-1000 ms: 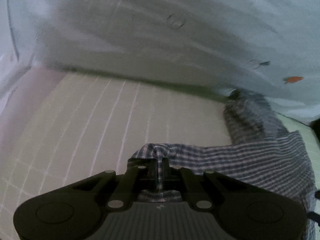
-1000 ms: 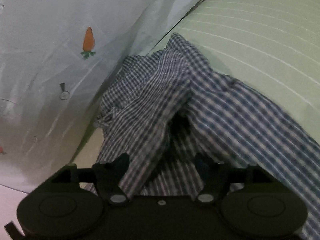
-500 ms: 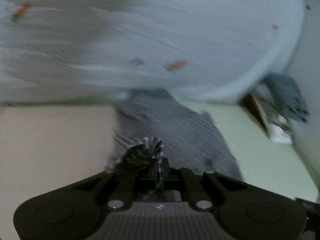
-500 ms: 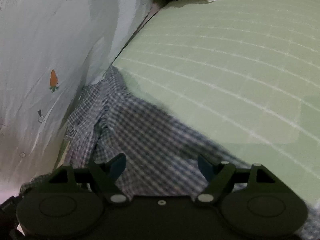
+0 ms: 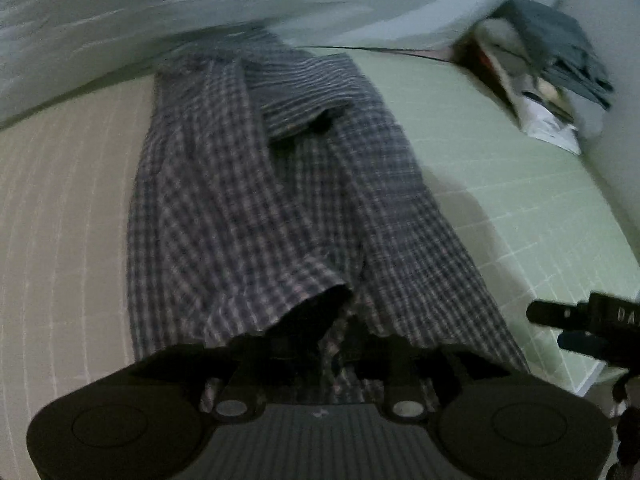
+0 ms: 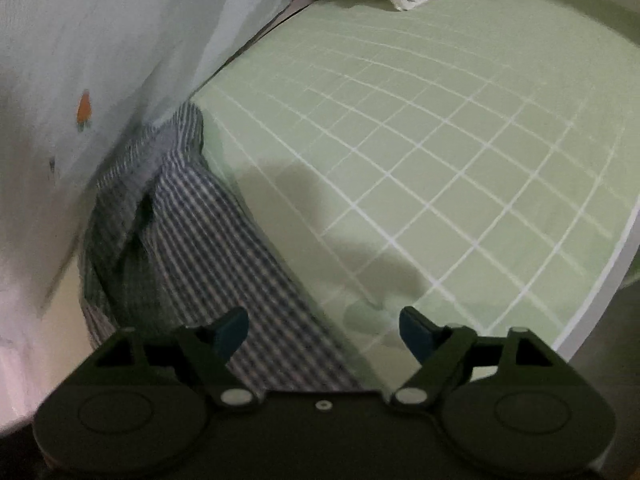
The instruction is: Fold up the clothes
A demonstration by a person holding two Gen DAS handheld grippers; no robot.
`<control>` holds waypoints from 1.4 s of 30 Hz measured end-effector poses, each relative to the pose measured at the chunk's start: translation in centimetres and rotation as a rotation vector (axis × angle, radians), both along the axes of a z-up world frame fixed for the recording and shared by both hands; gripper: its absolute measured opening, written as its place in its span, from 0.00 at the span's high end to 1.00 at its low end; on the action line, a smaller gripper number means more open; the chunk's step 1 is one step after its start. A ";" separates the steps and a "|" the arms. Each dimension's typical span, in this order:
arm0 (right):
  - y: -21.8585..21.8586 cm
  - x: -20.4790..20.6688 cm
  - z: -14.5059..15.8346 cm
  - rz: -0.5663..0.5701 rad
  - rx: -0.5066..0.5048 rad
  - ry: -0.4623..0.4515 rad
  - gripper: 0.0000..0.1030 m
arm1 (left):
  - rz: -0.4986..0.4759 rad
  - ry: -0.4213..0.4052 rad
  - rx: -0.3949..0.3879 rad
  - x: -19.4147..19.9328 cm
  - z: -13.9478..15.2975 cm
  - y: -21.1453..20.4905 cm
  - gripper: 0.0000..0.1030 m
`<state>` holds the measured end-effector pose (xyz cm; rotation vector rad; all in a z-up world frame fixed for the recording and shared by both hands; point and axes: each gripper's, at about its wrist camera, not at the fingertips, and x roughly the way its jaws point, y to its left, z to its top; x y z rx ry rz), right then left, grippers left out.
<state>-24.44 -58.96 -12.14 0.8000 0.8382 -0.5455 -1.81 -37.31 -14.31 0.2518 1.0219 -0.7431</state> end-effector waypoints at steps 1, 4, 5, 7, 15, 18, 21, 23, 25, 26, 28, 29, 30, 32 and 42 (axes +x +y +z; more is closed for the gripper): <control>-0.1 0.2 -0.2 0.022 0.000 0.007 0.18 | 0.017 0.005 0.006 -0.1 -0.1 0.1 0.53; 0.0 0.9 -0.6 0.081 0.012 0.008 0.17 | 0.059 0.013 0.019 -0.2 -0.2 0.3 0.43; 0.1 1.2 -0.6 0.105 0.008 0.009 0.17 | 0.068 0.012 0.022 -0.2 -0.2 0.2 0.42; 0.4 2.0 -0.7 0.153 -0.002 0.009 0.17 | 0.084 0.009 0.025 -0.5 -0.2 0.4 0.35; 2.8 4.9 0.0 0.312 -0.017 -0.044 0.17 | 0.107 0.044 -0.078 -1.3 1.0 3.4 0.20; 3.7 6.2 0.4 0.339 -0.011 -0.076 0.17 | 0.122 0.028 -0.099 -1.7 1.5 4.6 0.19; 4.6 7.3 0.8 0.365 0.001 -0.111 0.17 | 0.170 0.034 -0.128 -1.7 1.8 6.3 0.19; 5.1 7.8 1.2 0.378 0.024 -0.144 0.17 | 0.207 0.037 -0.139 -1.5 1.9 7.4 0.18; 5.7 8.6 1.3 0.397 0.061 -0.175 0.17 | 0.247 0.036 -0.137 -1.3 2.0 8.5 0.18; 6.0 8.9 1.3 0.406 0.079 -0.191 0.17 | 0.263 0.037 -0.130 -1.2 1.8 9.1 0.18; 6.9 9.9 1.2 0.438 0.104 -0.192 0.19 | 0.297 0.041 -0.123 -1.0 1.7 10.3 0.18; 7.4 10.4 1.0 0.454 0.114 -0.187 0.20 | 0.314 0.044 -0.122 -0.9 1.6 10.9 0.18; 7.8 10.9 0.6 0.467 0.126 -0.181 0.22 | 0.331 0.044 -0.120 -0.8 1.6 11.4 0.18; 8.7 11.9 -0.2 0.488 0.149 -0.170 0.30 | 0.365 0.044 -0.118 -0.5 1.6 12.4 0.18; 9.4 9.6 1.6 0.571 0.221 -0.336 0.97 | 0.423 0.082 -0.165 1.6 1.1 12.9 0.18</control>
